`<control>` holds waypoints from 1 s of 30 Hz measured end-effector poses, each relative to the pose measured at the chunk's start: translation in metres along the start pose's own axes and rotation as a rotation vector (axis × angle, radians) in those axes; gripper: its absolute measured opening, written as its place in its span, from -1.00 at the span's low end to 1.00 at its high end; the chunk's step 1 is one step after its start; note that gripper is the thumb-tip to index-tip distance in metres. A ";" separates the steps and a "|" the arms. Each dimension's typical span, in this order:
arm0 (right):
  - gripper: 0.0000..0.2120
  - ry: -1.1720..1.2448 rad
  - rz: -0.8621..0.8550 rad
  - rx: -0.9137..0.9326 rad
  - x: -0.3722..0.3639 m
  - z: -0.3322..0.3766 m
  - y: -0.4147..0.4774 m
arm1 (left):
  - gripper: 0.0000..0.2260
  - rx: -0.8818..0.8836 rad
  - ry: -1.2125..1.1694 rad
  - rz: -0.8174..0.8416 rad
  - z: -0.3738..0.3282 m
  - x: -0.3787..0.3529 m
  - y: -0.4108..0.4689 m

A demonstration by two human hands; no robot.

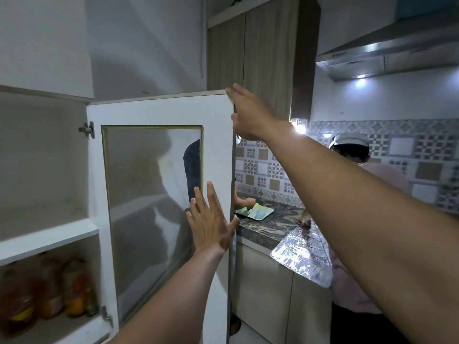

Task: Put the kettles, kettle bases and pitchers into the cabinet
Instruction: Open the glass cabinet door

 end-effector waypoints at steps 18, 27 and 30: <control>-0.46 0.051 -0.050 0.152 -0.057 0.095 0.003 | -0.33 0.018 0.207 -0.068 0.113 0.100 0.031; -0.48 0.321 0.124 0.347 -0.142 0.233 -0.008 | -0.40 0.267 0.494 -0.146 0.253 0.223 -0.022; -0.49 0.403 0.198 0.439 -0.171 0.303 -0.027 | -0.40 0.392 0.581 -0.170 0.301 0.268 -0.064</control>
Point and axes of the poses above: each hand's wrist, its own y-axis towards the middle knuckle, its own x-axis out of the back of the hand, z = x × y, the point moved 6 cm from there along y, towards the middle knuckle, and after that the axes turned 6 degrees about y, right-handed, at the moved point
